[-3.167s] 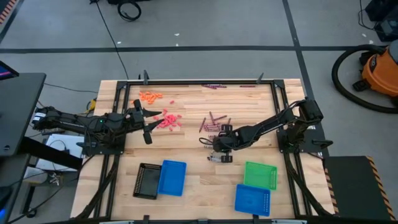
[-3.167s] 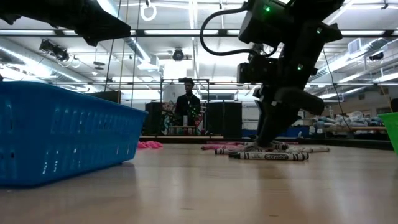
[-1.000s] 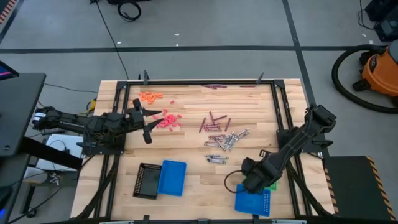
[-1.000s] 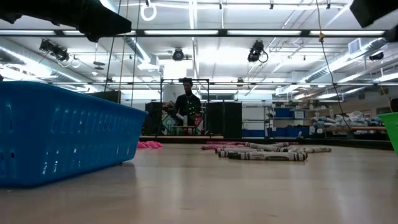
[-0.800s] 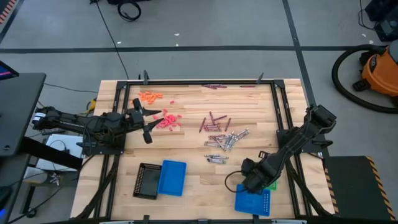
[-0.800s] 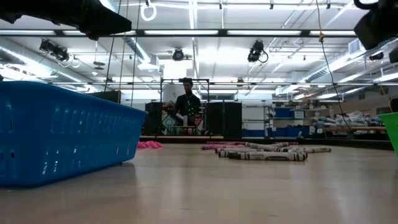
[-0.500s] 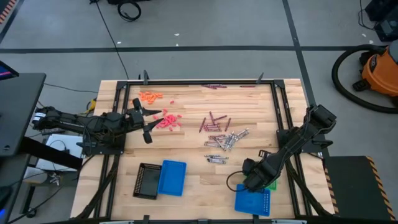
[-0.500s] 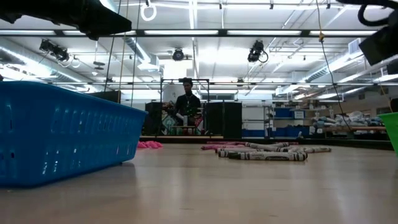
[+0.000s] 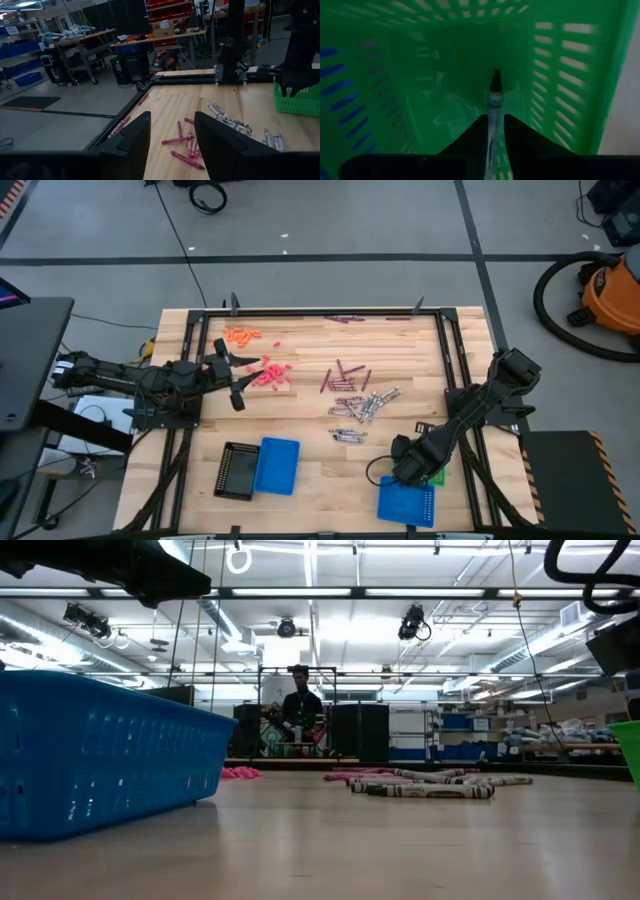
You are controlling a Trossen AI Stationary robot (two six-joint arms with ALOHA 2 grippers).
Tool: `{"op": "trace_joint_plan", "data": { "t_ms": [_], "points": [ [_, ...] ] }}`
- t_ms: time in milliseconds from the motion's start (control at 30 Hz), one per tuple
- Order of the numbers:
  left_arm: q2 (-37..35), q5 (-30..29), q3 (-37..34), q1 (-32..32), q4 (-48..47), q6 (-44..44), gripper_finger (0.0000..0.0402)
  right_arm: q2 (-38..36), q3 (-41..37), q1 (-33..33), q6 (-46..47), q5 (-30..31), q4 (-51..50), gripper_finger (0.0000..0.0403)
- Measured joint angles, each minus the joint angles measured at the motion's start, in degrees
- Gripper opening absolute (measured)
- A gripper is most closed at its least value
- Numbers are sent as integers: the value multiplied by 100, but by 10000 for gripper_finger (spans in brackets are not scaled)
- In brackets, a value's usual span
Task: Sort crayons
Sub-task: Put the black crayon into the green bin
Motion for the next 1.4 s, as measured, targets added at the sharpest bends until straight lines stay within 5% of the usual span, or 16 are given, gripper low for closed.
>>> {"op": "trace_joint_plan", "data": {
  "t_ms": [300,667,967,1400],
  "points": [
    [2,-1,1,0,-28,60,164,2,570,-292,-181,-722,-925,119],
    [-1,-2,2,0,-28,201,164,2,1772,-895,-615,251,-2125,114],
    [-1,-2,2,0,54,203,164,177,2041,-1475,-1233,1830,-1143,114],
    [3,0,2,0,-140,155,164,1140,2043,-2355,-2061,1826,273,119]
  ]
}}
